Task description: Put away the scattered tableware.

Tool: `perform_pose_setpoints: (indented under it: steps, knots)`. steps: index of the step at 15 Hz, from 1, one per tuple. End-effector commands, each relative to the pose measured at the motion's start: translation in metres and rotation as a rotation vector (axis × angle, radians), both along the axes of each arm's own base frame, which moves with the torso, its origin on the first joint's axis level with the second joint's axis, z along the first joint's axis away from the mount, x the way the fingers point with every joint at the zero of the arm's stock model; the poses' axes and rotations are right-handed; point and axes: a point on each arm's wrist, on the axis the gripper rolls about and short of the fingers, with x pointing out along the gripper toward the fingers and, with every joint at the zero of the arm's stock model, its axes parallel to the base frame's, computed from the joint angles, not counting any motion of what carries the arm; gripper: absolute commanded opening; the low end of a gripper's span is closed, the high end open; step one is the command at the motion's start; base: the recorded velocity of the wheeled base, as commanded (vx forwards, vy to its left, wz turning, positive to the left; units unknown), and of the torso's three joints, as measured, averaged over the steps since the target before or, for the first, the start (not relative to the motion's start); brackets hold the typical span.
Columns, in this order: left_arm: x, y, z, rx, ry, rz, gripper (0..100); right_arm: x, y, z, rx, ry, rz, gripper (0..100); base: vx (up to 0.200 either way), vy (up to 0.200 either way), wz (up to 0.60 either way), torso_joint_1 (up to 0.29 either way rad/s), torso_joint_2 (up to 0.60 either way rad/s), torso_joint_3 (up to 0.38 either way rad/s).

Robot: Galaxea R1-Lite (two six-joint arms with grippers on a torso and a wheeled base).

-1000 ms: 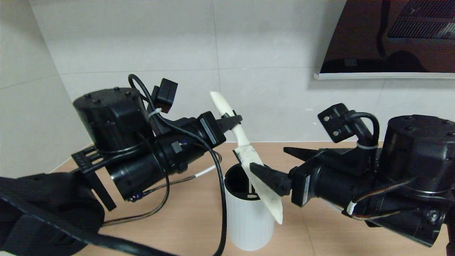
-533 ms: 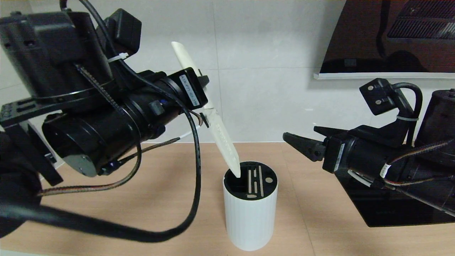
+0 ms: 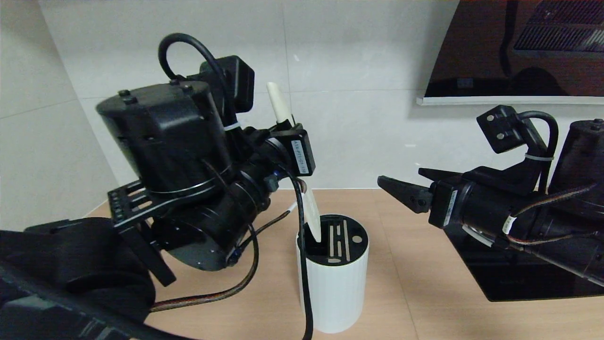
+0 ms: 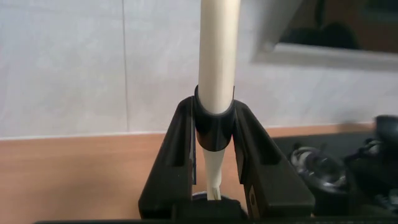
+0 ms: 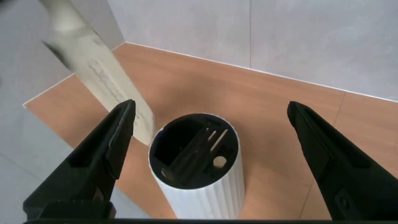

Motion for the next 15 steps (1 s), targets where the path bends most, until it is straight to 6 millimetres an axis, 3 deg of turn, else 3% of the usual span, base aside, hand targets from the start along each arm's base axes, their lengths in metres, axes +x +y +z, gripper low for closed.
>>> perform_pose_setpoints:
  steps: [1, 15]
  knots:
    - [0.009, -0.01, -0.018, 0.038, 0.036, 0.005, 0, 0.002, 0.001, -0.002, -0.006, 0.007, 0.0, 100, 0.0, 0.0, 0.0, 0.0, 0.0, 0.0]
    - [0.027, -0.03, -0.057, 0.089, 0.093, 0.024, 0, 0.003, 0.003, -0.006, -0.015, 0.019, 0.002, 100, 0.0, 0.0, 0.0, 0.0, 0.0, 0.0]
